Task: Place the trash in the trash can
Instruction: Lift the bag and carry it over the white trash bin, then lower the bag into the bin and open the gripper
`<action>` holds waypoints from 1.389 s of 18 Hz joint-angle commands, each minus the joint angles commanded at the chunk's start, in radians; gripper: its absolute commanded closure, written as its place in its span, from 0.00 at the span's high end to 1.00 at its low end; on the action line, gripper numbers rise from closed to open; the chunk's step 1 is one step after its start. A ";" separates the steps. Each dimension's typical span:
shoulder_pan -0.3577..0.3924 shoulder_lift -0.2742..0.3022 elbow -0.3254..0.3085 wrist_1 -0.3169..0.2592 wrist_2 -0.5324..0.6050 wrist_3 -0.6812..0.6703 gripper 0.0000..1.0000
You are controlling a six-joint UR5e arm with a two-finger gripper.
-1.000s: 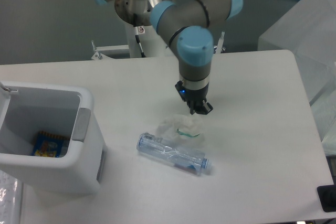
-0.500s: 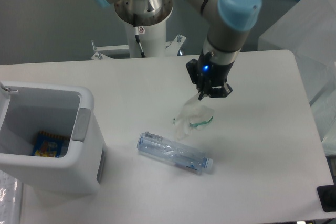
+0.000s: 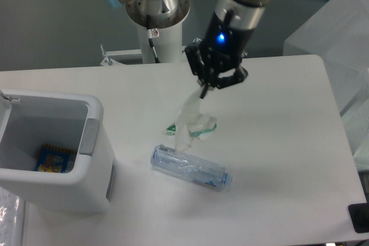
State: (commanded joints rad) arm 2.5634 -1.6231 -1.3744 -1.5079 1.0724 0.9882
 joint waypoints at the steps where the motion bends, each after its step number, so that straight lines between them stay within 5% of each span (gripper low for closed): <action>1: -0.018 0.014 0.000 0.003 -0.014 -0.037 0.00; 4: -0.089 0.023 0.003 0.023 -0.035 -0.124 0.00; 12: -0.279 0.000 0.002 0.182 -0.046 -0.302 0.00; 25: -0.396 -0.070 -0.037 0.198 -0.045 -0.355 0.00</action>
State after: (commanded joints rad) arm 2.1675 -1.6935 -1.4112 -1.3100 1.0278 0.6335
